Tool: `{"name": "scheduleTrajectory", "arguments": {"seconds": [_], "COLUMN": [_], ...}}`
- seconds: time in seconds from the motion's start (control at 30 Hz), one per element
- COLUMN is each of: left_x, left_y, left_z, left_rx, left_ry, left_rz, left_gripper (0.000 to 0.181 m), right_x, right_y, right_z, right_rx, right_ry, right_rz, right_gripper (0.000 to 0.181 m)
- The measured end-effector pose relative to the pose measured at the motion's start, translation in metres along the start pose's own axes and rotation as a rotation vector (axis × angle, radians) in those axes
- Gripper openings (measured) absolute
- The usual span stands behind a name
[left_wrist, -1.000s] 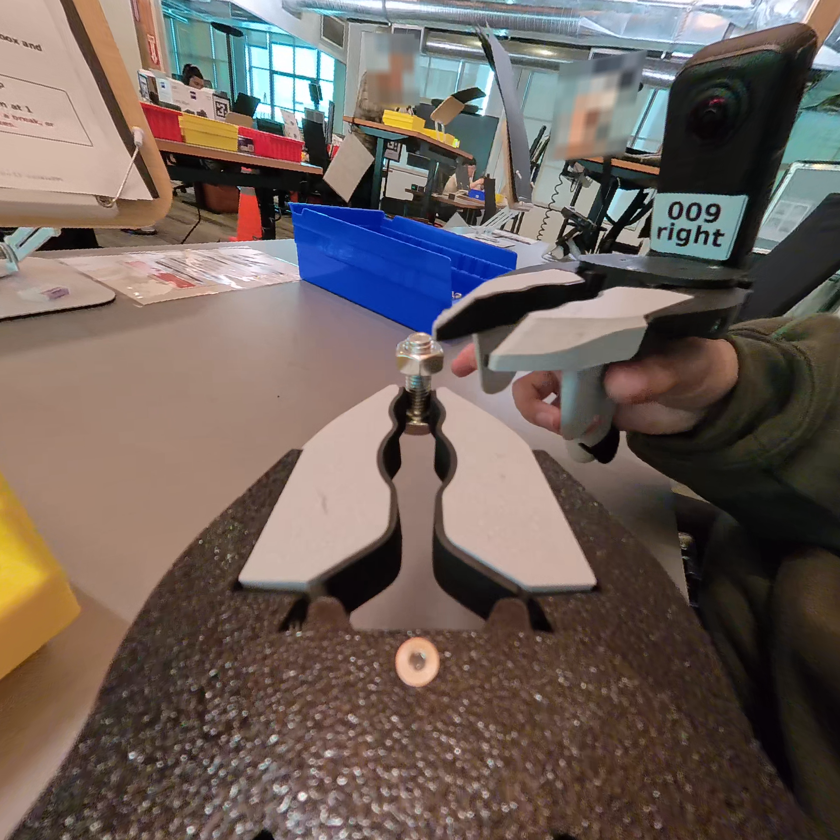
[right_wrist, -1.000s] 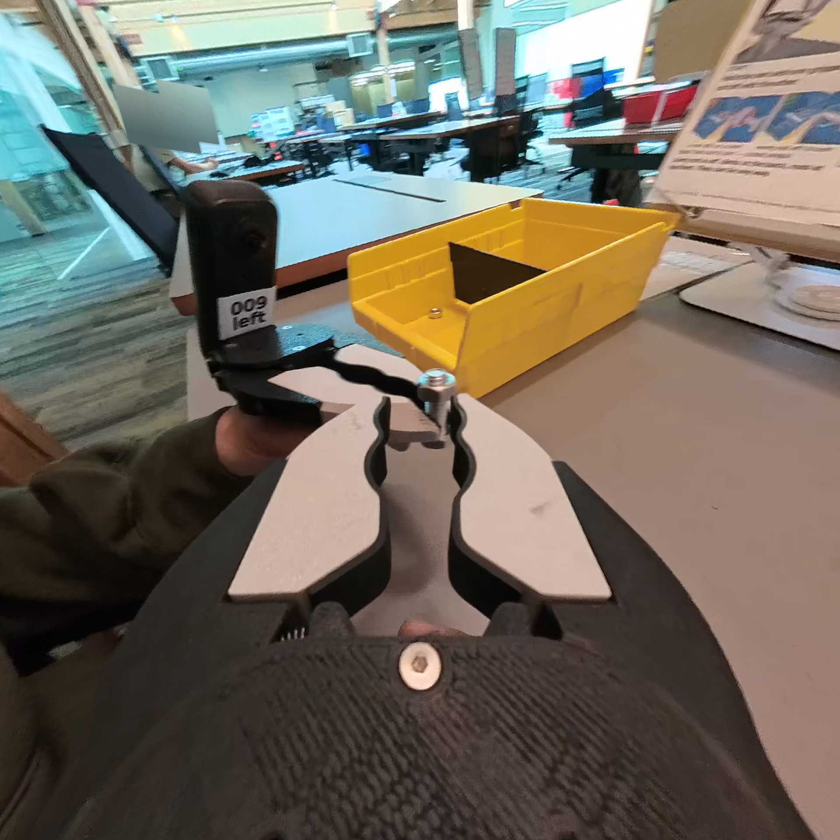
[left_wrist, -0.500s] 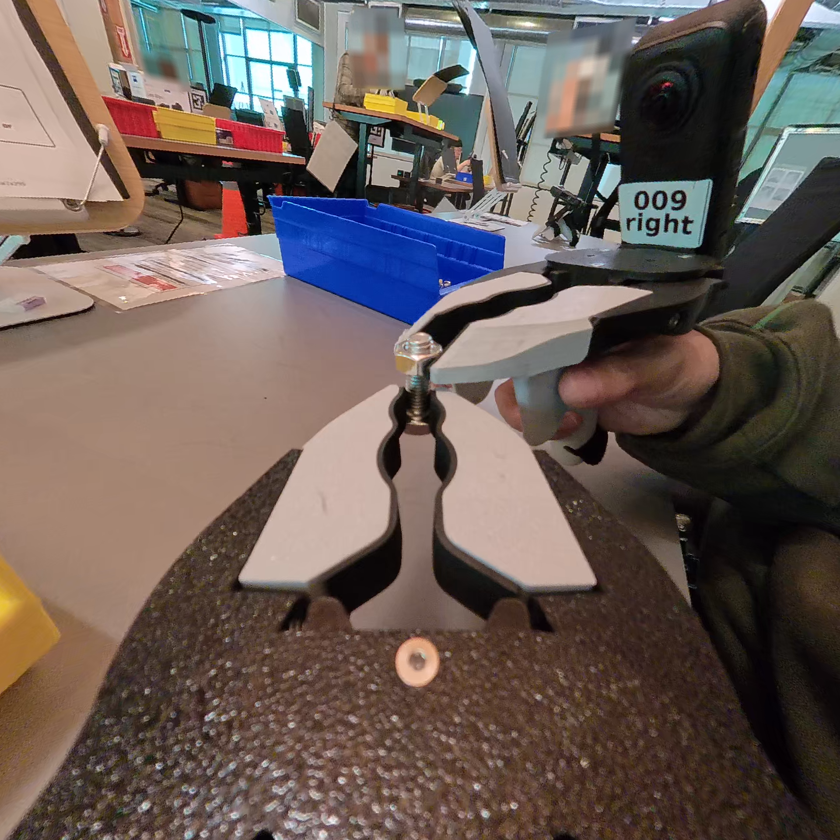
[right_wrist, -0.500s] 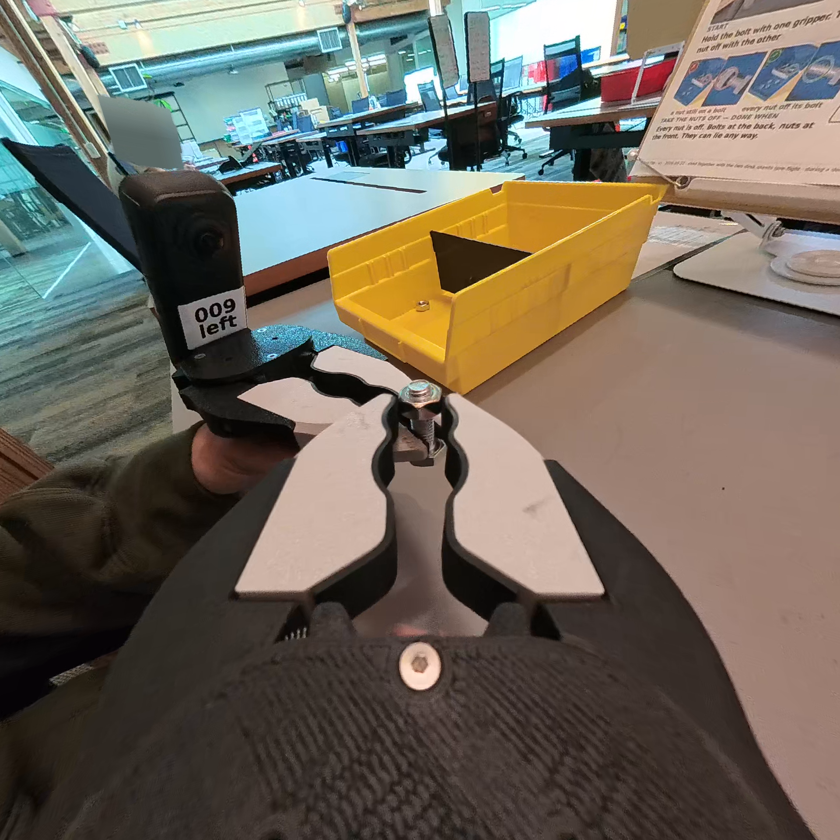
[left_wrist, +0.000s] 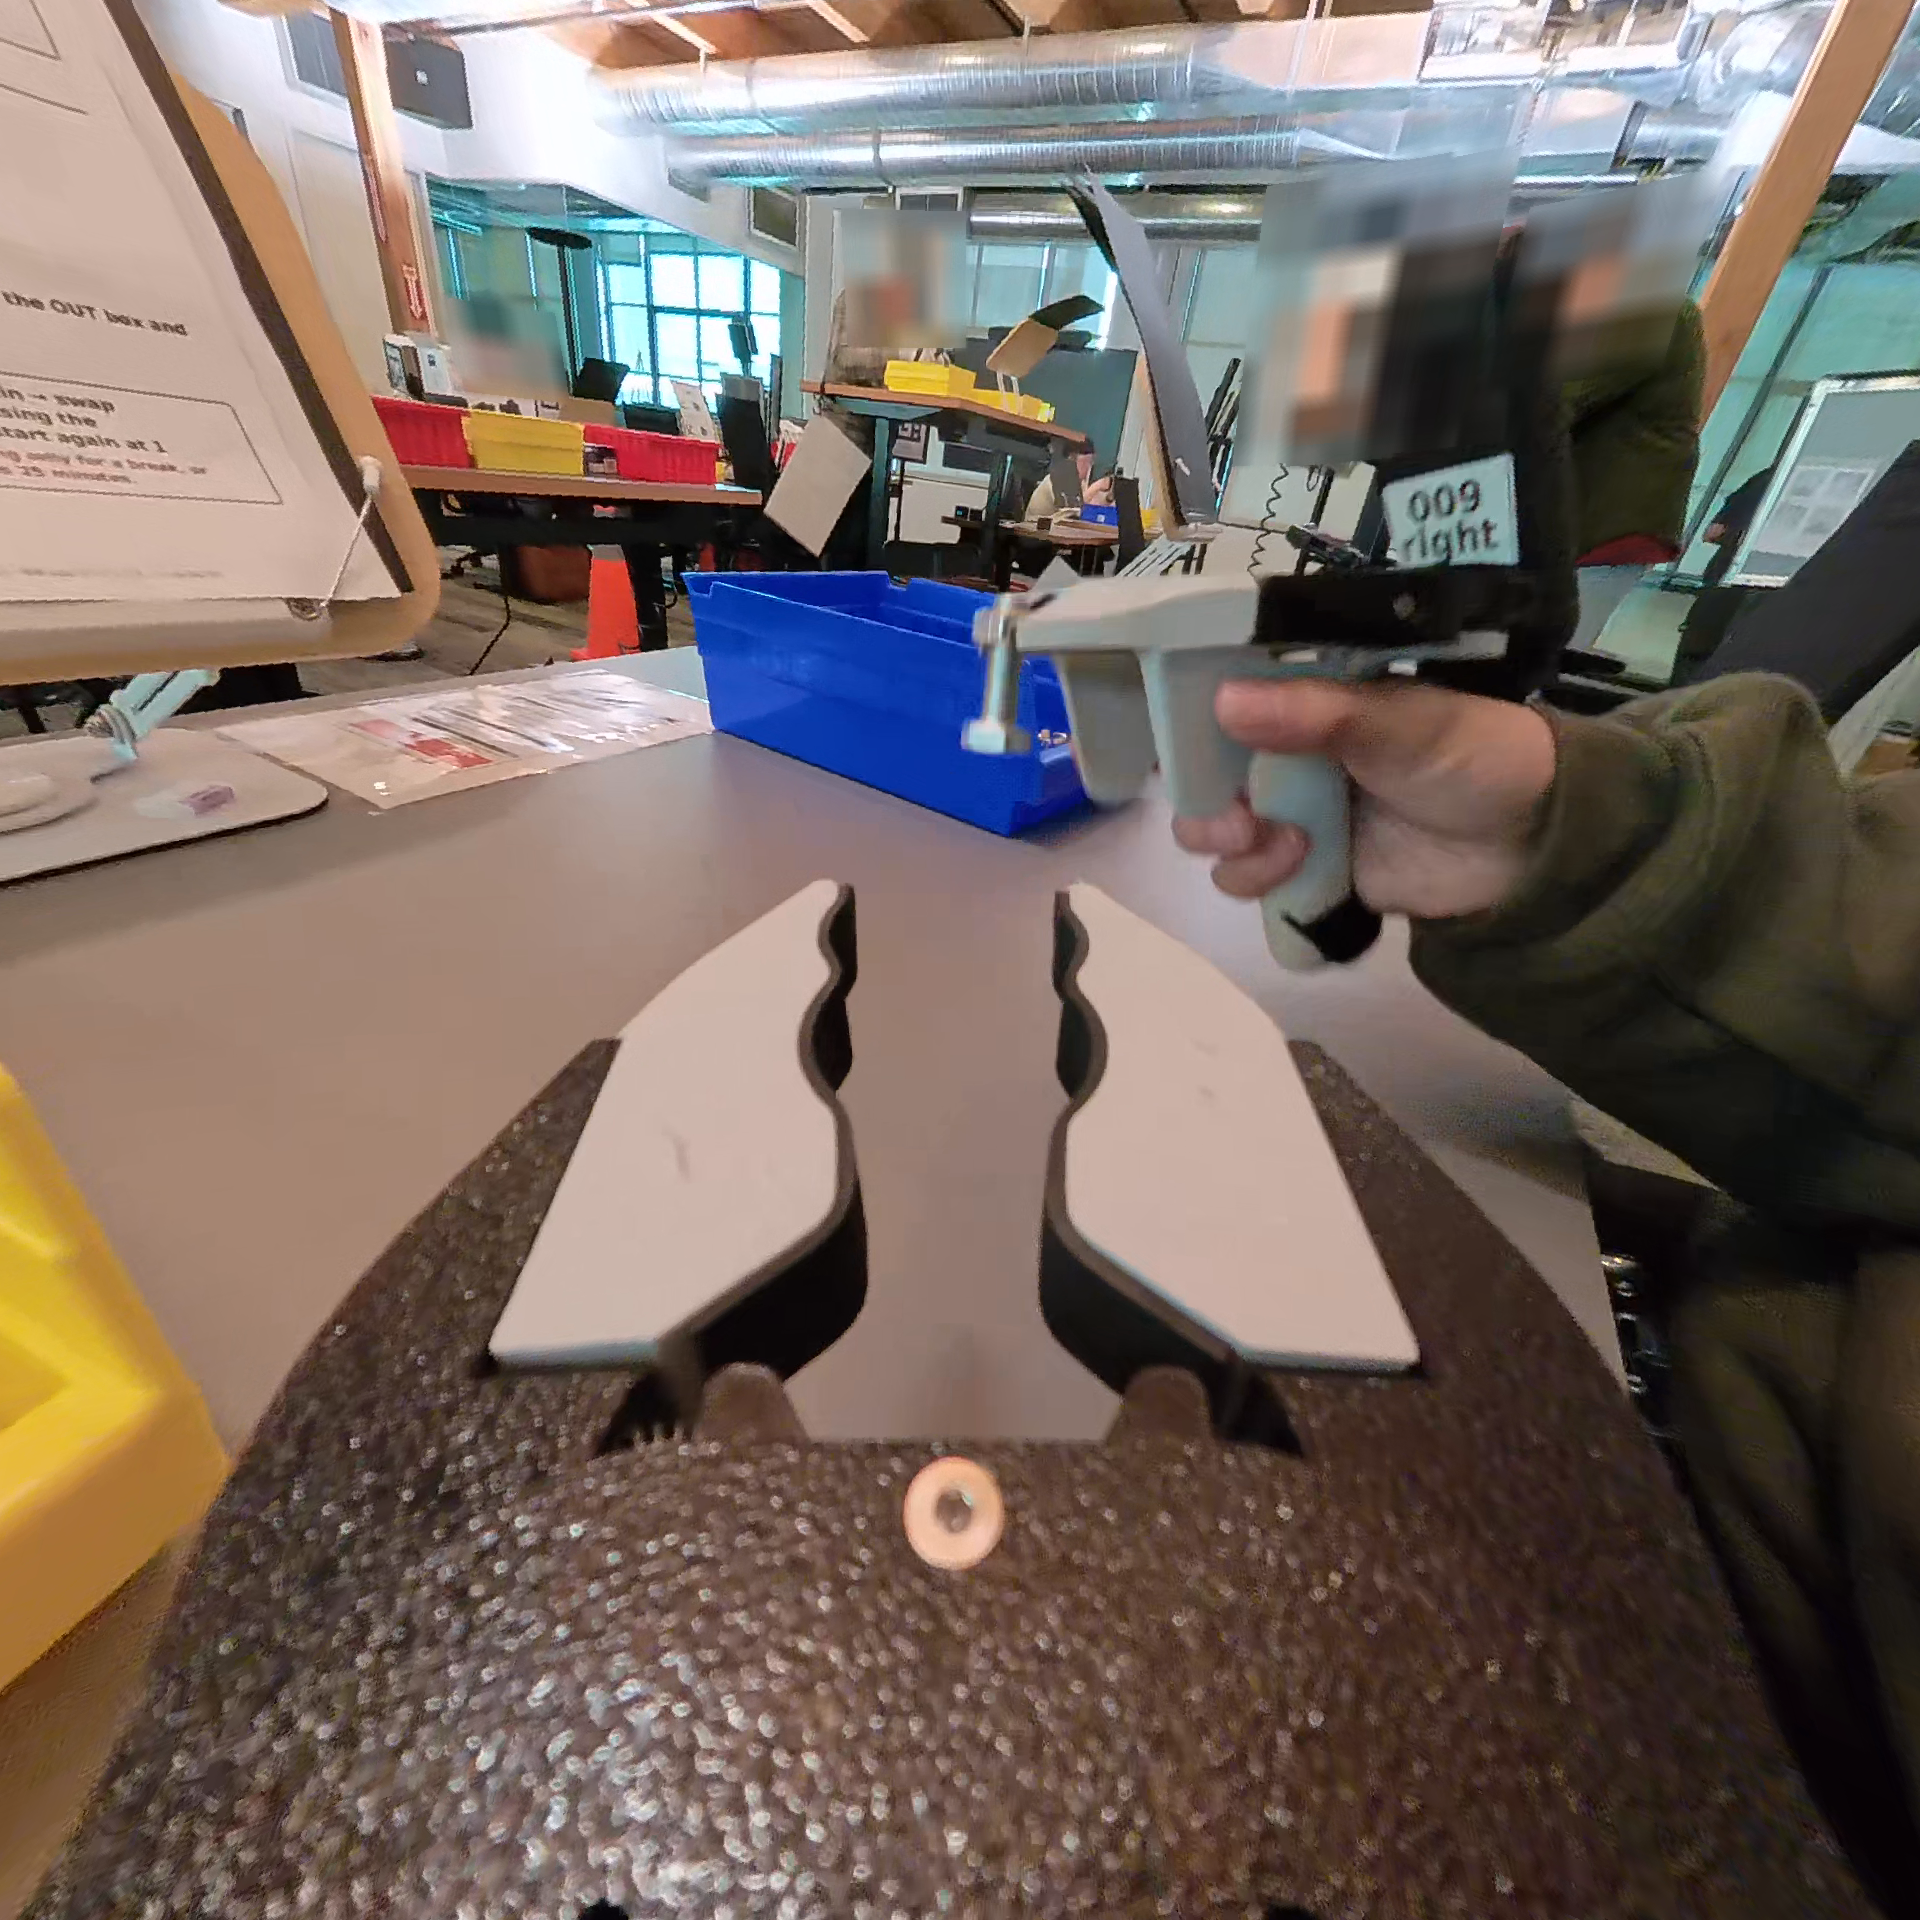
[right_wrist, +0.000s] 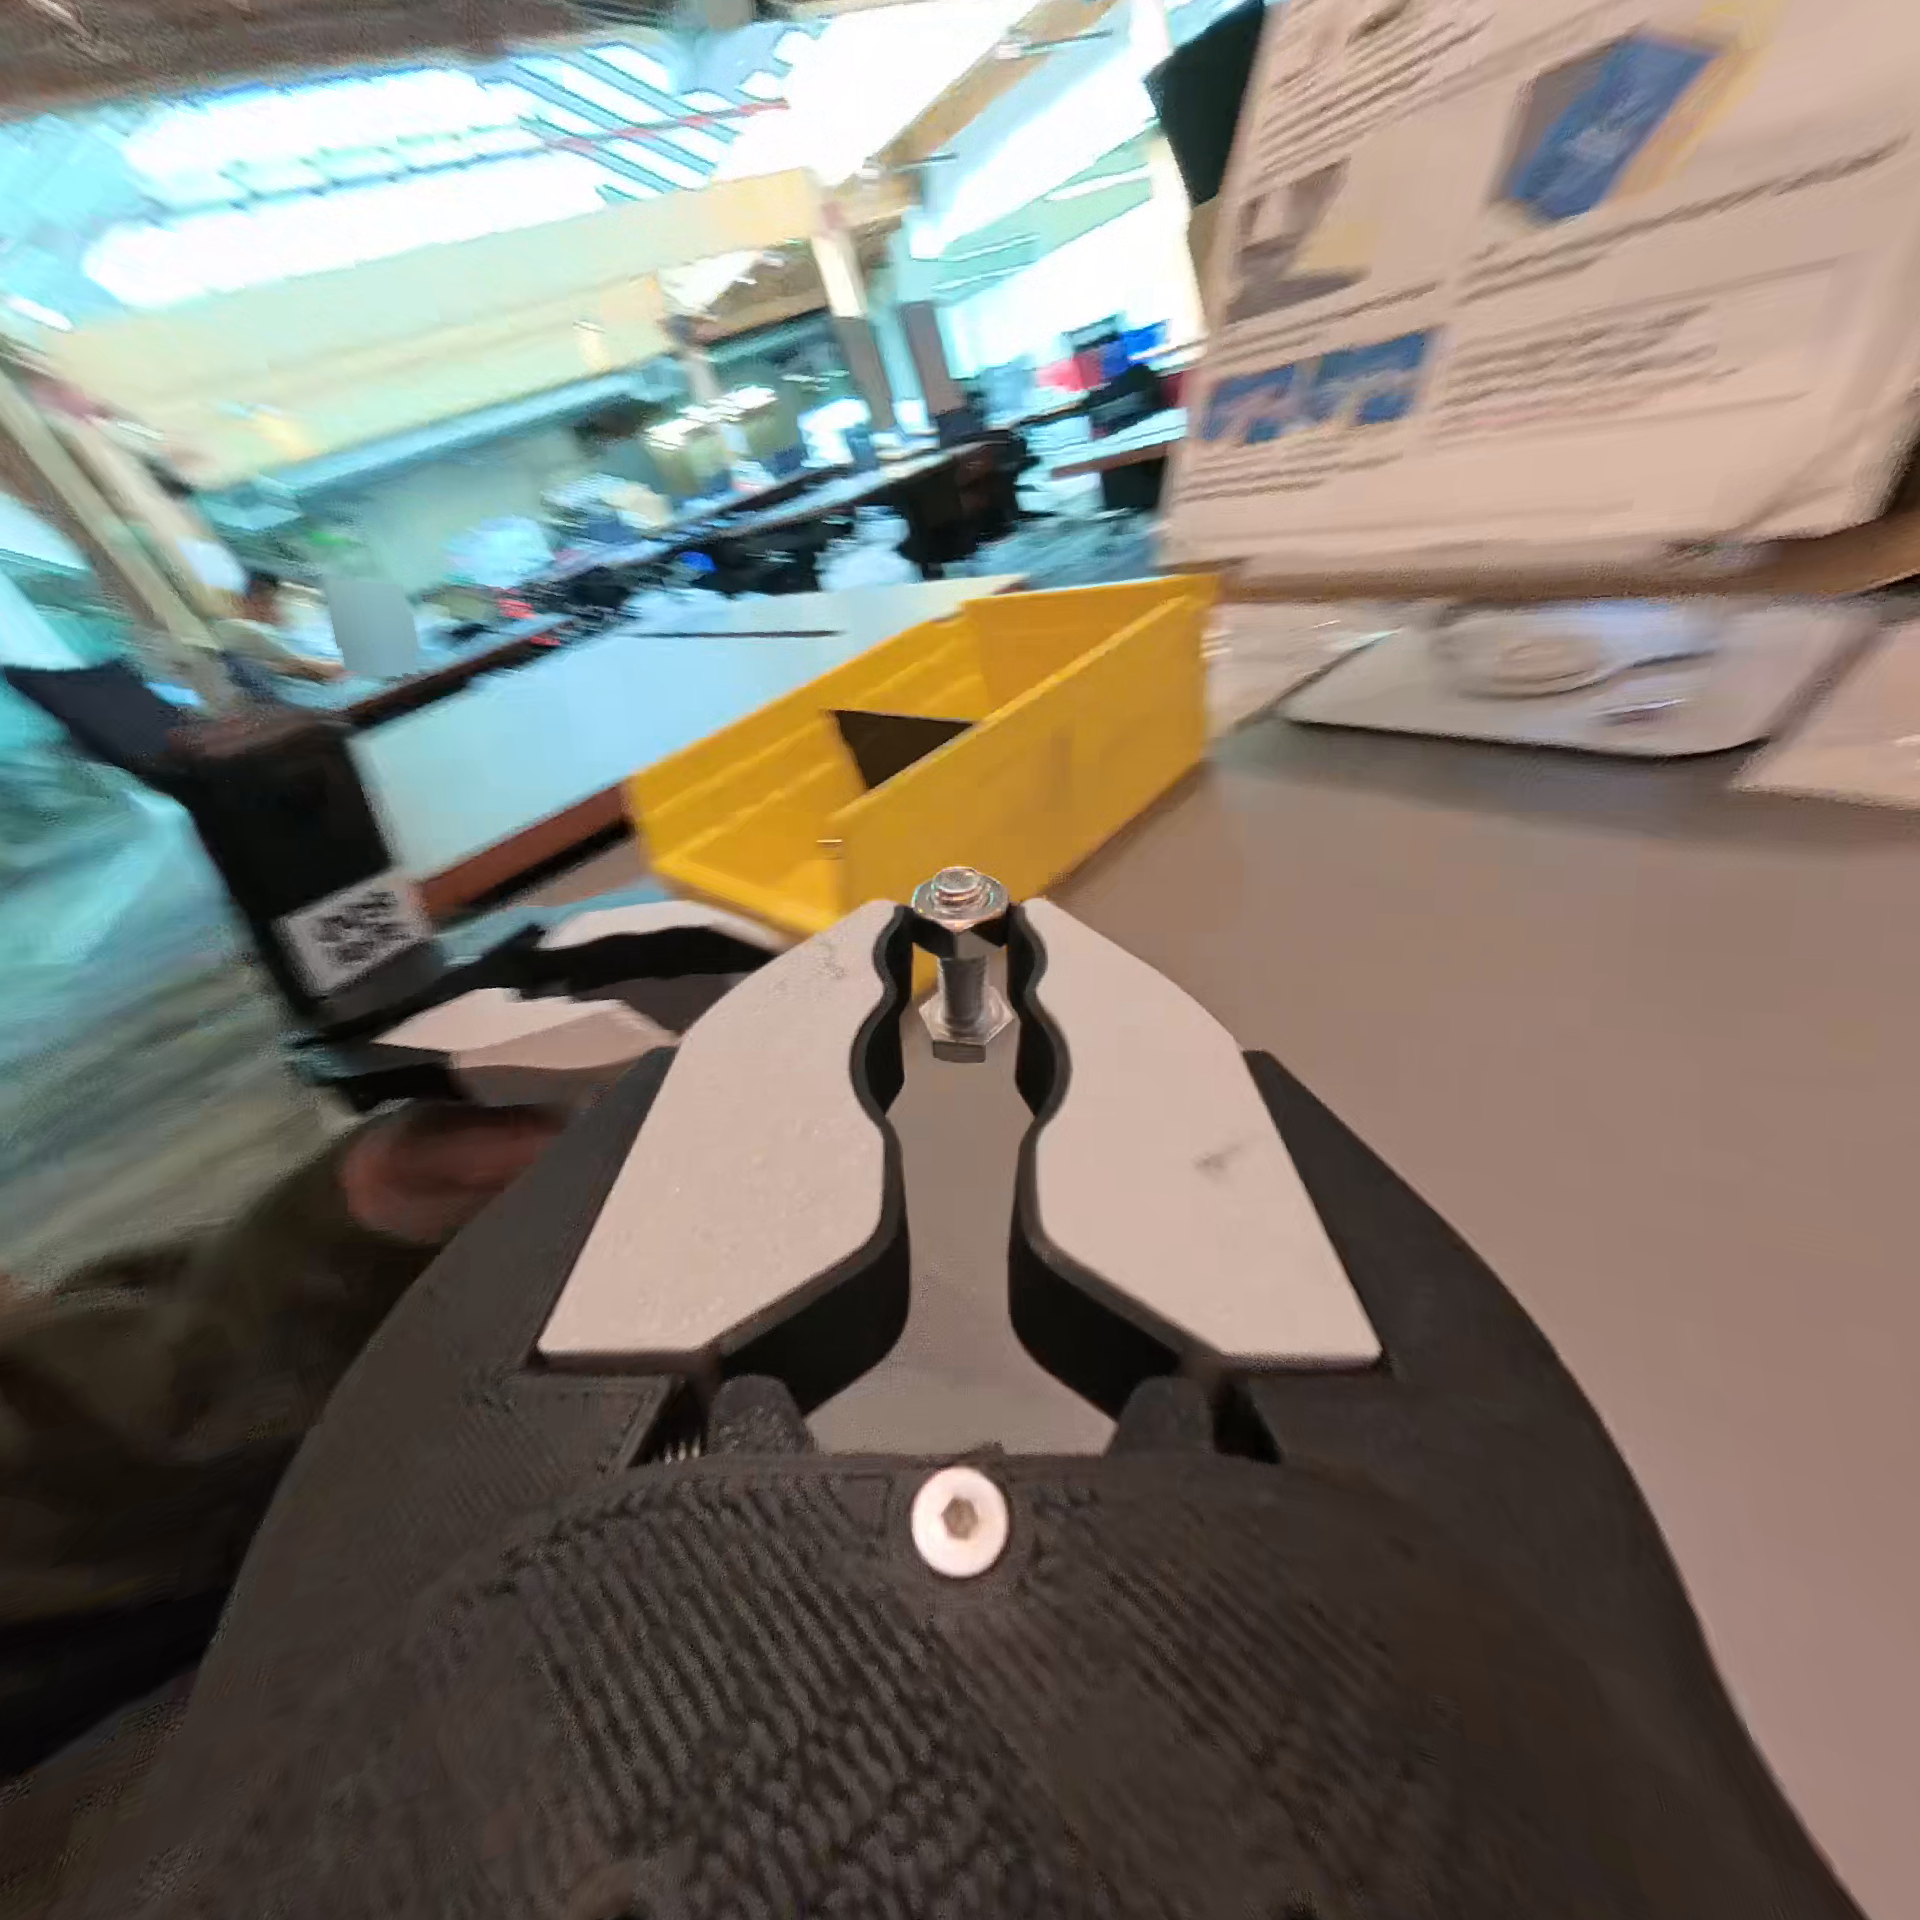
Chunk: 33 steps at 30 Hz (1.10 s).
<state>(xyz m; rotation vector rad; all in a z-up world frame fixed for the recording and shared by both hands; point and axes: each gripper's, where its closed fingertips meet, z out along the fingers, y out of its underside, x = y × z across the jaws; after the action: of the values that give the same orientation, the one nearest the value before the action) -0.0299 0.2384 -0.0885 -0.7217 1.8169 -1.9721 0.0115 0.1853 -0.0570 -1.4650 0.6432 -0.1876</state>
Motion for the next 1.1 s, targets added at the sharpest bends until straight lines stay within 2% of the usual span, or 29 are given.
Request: {"name": "scheduleTrajectory", "arguments": {"seconds": [0.07, 0.13, 0.2, 0.27, 0.33, 0.43, 0.57, 0.63, 0.73, 0.77, 0.87, 0.93, 1.0, 1.03, 1.1], "left_x": [-0.001, -0.002, -0.002, -0.001, 0.0, 0.0, -0.002, -0.005, -0.008, -0.009, -0.013, -0.015, -0.015, -0.016, -0.02], "left_y": [0.001, 0.001, 0.002, 0.002, 0.004, 0.006, 0.008, 0.007, 0.005, 0.004, 0.006, 0.008, 0.007, 0.007, 0.009], "left_z": [0.0, -0.001, 0.0, 0.001, 0.002, 0.003, 0.002, 0.0, -0.004, -0.005, -0.007, -0.007, -0.007, -0.008, -0.012], "left_rx": [-0.002, 0.002, 0.004, 0.0, -0.005, -0.022, -0.036, -0.035, -0.028, -0.029, -0.037, -0.046, -0.043, -0.045, -0.065], "left_ry": [0.002, 0.004, 0.01, 0.016, 0.022, 0.019, 0.01, 0.001, -0.008, -0.013, -0.033, -0.041, -0.05, -0.055, -0.082], "left_rz": [-0.006, -0.009, -0.021, -0.026, -0.024, -0.018, -0.01, -0.008, -0.005, 0.002, 0.01, 0.005, 0.012, 0.016, 0.028], "left_gripper": [0.034, 0.033, 0.033, 0.033, 0.032, 0.031, 0.031, 0.031, 0.031, 0.031, 0.03, 0.03, 0.03, 0.03, 0.03], "right_x": [0.04, 0.093, 0.147, 0.192, 0.232, 0.279, 0.308, 0.316, 0.307, 0.298, 0.244, 0.189, 0.138, 0.117, 0.082], "right_y": [-0.018, -0.038, -0.055, -0.059, -0.057, -0.039, -0.003, 0.0, -0.011, -0.016, -0.042, -0.06, -0.063, -0.055, -0.019], "right_z": [-0.023, -0.06, -0.102, -0.135, -0.157, -0.172, -0.168, -0.17, -0.167, -0.163, -0.13, -0.09, -0.047, -0.024, 0.025], "right_rx": [-0.023, -0.107, -0.231, -0.413, -0.583, -0.793, -0.914, -0.906, -0.801, -0.757, -0.496, -0.264, -0.106, -0.066, -0.077], "right_ry": [0.202, 0.478, 0.738, 0.875, 0.95, 0.968, 0.947, 1.015, 1.089, 1.097, 1.024, 0.862, 0.664, 0.55, 0.281], "right_rz": [-0.151, -0.334, -0.494, -0.573, -0.639, -0.65, -0.576, -0.575, -0.593, -0.587, -0.595, -0.612, -0.617, -0.59, -0.495], "right_gripper": [0.017, 0.017, 0.017, 0.017, 0.018, 0.018, 0.018, 0.022, 0.042, 0.042, 0.049, 0.049, 0.049, 0.047, 0.055]}}
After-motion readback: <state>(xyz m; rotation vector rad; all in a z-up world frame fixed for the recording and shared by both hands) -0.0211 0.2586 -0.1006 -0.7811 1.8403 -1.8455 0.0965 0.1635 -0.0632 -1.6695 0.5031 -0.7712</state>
